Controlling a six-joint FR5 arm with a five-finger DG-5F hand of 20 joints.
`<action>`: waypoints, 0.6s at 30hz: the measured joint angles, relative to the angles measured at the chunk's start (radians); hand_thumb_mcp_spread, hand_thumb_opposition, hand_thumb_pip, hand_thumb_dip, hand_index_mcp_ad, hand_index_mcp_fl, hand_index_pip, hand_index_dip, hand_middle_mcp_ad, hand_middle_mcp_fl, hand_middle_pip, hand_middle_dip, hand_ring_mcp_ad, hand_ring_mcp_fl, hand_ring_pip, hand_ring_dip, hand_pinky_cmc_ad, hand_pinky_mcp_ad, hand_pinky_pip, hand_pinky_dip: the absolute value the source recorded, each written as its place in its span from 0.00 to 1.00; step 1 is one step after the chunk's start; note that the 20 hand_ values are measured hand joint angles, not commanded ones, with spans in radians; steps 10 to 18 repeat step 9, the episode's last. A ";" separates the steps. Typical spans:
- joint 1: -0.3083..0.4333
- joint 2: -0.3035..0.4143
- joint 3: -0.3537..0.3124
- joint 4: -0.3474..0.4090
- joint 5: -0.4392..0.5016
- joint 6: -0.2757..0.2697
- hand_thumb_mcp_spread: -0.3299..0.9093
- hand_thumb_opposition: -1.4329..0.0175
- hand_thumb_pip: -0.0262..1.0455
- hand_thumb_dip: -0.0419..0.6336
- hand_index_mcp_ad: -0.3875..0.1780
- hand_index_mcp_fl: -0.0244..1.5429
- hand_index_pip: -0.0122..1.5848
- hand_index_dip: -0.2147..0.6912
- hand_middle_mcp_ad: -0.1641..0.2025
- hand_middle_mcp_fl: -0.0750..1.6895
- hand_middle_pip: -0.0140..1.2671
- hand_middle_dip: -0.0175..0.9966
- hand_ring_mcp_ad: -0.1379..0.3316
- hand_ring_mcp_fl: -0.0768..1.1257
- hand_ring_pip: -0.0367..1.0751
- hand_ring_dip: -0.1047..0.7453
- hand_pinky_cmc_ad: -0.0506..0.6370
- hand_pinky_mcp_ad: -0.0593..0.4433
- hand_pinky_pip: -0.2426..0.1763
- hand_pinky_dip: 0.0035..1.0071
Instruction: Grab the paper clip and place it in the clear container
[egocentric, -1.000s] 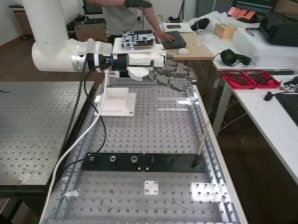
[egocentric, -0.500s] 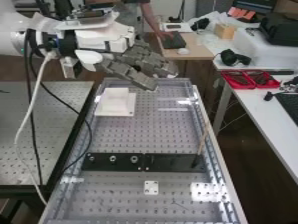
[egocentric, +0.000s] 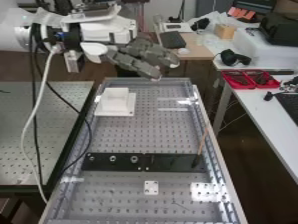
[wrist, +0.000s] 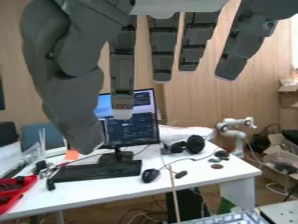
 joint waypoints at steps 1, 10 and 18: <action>0.001 0.001 -0.002 0.003 -0.001 -0.002 0.63 0.41 0.50 0.48 0.44 0.22 0.56 0.33 0.67 0.16 0.10 0.22 0.48 0.14 0.14 0.22 0.58 0.65 0.73 0.17; 0.000 0.009 -0.013 0.004 0.005 -0.014 0.63 0.41 0.50 0.48 0.44 0.22 0.55 0.33 0.67 0.16 0.10 0.22 0.48 0.14 0.14 0.22 0.58 0.65 0.73 0.17; 0.000 0.009 -0.013 0.004 0.005 -0.014 0.63 0.41 0.50 0.48 0.44 0.22 0.55 0.33 0.67 0.16 0.10 0.22 0.48 0.14 0.14 0.22 0.58 0.65 0.73 0.17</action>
